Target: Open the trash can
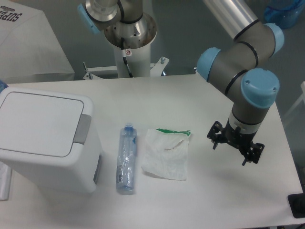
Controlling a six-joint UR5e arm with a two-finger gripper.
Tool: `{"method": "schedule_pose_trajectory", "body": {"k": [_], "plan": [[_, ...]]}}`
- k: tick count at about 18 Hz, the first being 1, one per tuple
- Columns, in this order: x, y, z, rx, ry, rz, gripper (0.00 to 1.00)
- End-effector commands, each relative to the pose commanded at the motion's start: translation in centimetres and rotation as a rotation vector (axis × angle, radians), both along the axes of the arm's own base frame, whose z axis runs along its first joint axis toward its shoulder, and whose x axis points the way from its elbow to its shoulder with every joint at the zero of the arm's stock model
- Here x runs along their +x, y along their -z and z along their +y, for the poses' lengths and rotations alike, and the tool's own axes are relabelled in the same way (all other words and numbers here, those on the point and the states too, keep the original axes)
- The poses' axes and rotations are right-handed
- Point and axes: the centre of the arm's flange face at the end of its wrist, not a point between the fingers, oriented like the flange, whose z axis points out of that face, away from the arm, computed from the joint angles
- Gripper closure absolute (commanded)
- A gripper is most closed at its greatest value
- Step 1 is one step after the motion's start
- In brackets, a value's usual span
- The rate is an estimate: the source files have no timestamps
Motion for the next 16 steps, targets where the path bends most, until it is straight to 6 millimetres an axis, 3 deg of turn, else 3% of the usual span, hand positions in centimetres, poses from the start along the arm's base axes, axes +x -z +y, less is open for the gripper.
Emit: {"method": "schedule_pose_trajectory", "body": {"k": [6,10,16], "plan": [[1.6,-0.1,1.3,0.014,0.017,0.003,0.0],[2.4,-1.1,2.2,0.078,-0.148,0.017,0.0],[3.9,-4.8,4.5,0.305,-0.339,-0.144,0.0]]}}
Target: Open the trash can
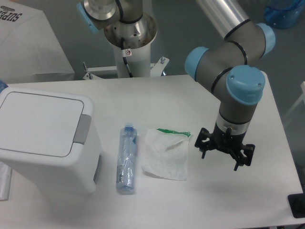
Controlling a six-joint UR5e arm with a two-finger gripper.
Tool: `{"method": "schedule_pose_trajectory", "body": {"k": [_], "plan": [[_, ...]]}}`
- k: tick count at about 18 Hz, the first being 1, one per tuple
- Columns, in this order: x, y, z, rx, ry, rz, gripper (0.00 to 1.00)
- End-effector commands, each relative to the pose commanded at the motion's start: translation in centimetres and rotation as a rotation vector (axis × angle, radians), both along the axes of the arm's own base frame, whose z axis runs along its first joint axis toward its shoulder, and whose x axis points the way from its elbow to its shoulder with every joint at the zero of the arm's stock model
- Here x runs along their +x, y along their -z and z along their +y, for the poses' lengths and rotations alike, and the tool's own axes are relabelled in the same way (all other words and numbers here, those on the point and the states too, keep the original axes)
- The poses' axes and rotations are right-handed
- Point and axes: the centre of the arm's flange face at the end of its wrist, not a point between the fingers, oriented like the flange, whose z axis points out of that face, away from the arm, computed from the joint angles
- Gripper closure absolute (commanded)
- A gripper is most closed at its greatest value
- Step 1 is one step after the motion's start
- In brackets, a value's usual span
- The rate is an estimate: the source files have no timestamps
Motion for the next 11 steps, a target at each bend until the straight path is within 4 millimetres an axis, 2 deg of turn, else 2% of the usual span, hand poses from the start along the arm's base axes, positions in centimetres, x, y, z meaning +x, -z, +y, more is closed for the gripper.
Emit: {"method": "schedule_pose_trajectory", "body": {"k": [1,3,5,8,11], "plan": [[0.4,-0.7,0.2,0.017,-0.01,-0.009,0.0],[0.8,-0.5,-0.1,0.033,-0.05,-0.047,0.0],[1.8,-1.6,0.2,0.082,-0.076,-0.09,0.0],[5.2,-3.3,1.9,0.148,-0.053,-0.146,0.0],[8.2,-5.7,2.5,0.222,-0.05,-0.203,0.0]]}}
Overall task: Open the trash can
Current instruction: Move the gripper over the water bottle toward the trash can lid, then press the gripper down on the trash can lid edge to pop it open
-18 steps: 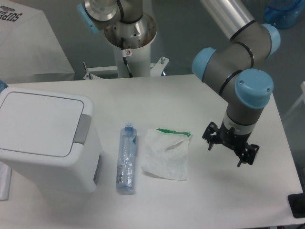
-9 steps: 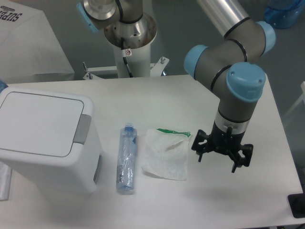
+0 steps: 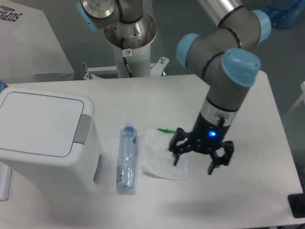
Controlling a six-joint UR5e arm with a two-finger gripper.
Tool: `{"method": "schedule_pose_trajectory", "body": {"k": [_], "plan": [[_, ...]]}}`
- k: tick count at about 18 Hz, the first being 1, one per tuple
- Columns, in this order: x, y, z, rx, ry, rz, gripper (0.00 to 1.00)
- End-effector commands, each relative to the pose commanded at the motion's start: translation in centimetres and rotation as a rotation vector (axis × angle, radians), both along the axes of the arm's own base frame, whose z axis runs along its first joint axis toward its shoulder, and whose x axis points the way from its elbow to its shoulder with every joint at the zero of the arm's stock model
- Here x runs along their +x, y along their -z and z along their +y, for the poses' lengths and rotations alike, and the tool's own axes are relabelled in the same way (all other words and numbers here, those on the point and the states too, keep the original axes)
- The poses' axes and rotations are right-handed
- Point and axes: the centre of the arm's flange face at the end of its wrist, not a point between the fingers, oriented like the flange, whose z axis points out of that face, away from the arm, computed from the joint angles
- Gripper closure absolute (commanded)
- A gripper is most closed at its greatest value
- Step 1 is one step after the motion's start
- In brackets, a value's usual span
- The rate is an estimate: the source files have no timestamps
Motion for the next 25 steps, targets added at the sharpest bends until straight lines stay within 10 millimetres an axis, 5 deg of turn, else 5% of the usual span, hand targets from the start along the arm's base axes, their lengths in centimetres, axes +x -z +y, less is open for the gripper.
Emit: {"method": "schedule_pose_trajectory", "body": {"k": [6,10,25], "plan": [[6.5,-4.6,0.9,0.171,0.094,-0.079,0.0],[9.7,-5.0,0.8,0.185,0.132,-0.089,0.0],[12.1,-2.4,1.1,0.157,0.155,-0.128,0.0]]}}
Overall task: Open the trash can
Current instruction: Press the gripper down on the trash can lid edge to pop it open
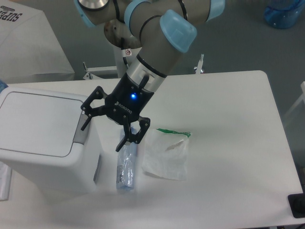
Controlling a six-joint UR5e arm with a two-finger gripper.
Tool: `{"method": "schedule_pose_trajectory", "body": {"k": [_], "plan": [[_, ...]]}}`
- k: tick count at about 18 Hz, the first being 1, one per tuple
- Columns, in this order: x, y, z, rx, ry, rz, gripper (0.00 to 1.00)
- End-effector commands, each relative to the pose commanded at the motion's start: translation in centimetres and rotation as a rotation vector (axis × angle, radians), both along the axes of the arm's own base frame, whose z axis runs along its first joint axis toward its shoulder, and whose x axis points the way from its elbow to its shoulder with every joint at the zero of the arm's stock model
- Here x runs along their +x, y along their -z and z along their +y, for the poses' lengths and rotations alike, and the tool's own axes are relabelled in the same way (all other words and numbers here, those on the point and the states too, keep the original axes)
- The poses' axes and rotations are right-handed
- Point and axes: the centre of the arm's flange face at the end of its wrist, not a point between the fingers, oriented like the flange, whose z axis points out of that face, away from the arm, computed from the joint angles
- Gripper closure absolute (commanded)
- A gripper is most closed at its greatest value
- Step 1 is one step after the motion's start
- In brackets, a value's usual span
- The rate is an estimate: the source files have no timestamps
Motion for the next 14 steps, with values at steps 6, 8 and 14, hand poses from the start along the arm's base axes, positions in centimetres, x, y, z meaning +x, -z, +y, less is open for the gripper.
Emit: {"method": "schedule_pose_trajectory", "body": {"k": [6,8,14], "plan": [[0.2,1.1,-0.2,-0.017,0.001,-0.007,0.0],[0.2,1.3,-0.2,-0.02,0.001,-0.011,0.0],[0.3,1.6,-0.2,-0.024,0.002,-0.016,0.0]]}}
